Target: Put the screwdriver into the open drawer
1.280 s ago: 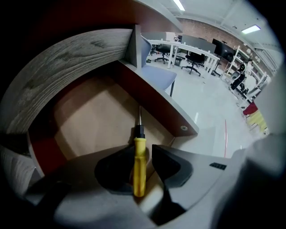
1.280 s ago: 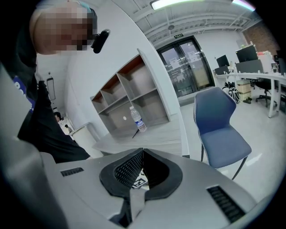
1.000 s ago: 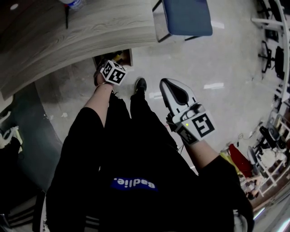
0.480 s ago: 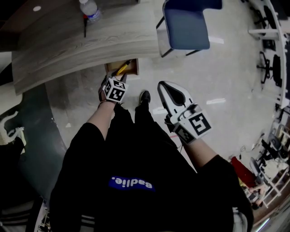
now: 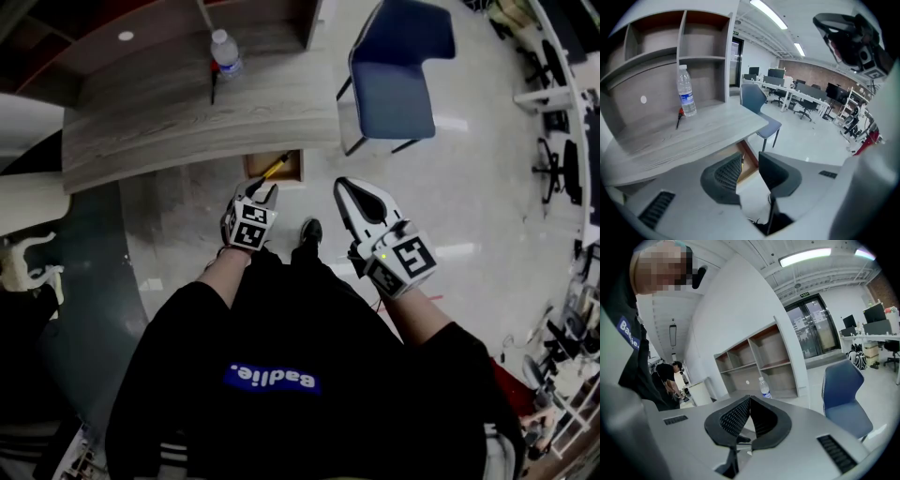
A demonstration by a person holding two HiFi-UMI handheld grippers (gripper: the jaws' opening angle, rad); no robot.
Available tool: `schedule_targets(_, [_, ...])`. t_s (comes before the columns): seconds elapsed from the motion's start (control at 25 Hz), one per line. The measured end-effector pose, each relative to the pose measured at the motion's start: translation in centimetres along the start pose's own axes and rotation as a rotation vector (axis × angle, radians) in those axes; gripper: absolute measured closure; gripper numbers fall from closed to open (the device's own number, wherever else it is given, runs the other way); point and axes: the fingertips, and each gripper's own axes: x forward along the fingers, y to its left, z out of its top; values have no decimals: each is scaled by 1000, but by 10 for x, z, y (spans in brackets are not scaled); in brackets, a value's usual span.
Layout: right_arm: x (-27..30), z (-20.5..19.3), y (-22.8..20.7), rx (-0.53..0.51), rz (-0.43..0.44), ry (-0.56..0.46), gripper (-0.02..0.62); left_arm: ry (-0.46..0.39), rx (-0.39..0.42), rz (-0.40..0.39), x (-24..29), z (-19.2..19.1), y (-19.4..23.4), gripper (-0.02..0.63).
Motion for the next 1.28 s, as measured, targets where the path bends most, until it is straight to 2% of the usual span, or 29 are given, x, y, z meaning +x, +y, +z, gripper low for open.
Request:
schedule_targets(0.28, [1,15,6,-28,8,-21,566,-100,-32,-5,-58,57,-8,509])
schedule_targets(0.6, [5,21,21,-45,30,-26,566,-272,-60,-68,-121,121,-22,545])
schedule_targets(1.04, [1,22,41,-55,42,-12,566,-403,-20,-115,-202,178,-44,577])
schedule_targets(1.28, [6,15,54,-60,81,16,566,-432,-32,-168,-219,188,-54,588])
